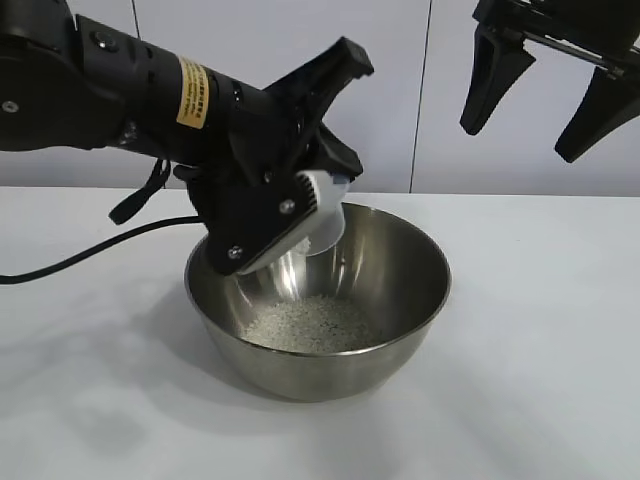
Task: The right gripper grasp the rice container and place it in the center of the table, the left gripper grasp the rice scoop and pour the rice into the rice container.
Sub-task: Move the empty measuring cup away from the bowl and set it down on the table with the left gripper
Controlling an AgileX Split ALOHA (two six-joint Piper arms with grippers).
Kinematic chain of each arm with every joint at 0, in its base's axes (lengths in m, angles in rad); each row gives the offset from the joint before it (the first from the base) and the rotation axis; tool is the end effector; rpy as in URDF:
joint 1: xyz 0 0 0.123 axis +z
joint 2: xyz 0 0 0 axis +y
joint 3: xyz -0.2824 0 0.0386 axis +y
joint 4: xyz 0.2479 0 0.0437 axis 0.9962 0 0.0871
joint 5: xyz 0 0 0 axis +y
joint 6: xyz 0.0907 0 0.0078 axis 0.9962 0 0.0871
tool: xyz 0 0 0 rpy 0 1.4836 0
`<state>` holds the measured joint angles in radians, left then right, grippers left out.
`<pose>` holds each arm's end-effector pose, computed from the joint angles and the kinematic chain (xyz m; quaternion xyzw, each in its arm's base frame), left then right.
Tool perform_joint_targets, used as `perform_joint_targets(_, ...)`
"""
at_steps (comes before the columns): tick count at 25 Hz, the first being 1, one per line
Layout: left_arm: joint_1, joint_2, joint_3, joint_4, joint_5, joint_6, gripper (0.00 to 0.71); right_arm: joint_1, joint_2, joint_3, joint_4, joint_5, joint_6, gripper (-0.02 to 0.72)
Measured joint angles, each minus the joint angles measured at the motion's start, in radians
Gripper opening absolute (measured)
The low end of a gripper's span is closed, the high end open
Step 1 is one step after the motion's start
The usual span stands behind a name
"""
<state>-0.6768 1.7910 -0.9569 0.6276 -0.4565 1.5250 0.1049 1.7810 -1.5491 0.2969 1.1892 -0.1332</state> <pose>0.2817 -0.2565 0.2041 0.8175 0.0748 0.2852 0.4946 0.3651 0.0633 0.2918 -0.0784 0.9797 0.1411 0.1189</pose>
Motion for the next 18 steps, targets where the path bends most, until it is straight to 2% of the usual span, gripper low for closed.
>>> perform_joint_targets(6,-0.003,0.0,0.054,-0.193,-0.229,-0.49,0.008,0.0,0.0,0.0,0.0,0.0,-0.003,0.643)
perform_joint_targets(10,-0.003,0.0,0.06,-0.411,-0.303,-0.739,0.008,0.0,0.0,0.0,0.0,0.0,-0.003,0.643)
perform_joint_targets(14,-0.004,0.0,0.06,-0.761,-0.393,-0.952,0.008,0.0,0.0,0.0,0.0,0.0,-0.003,0.643)
perform_joint_targets(18,0.016,-0.002,0.063,-1.087,-0.441,-0.985,0.008,0.0,0.0,0.0,0.0,0.0,-0.003,0.643)
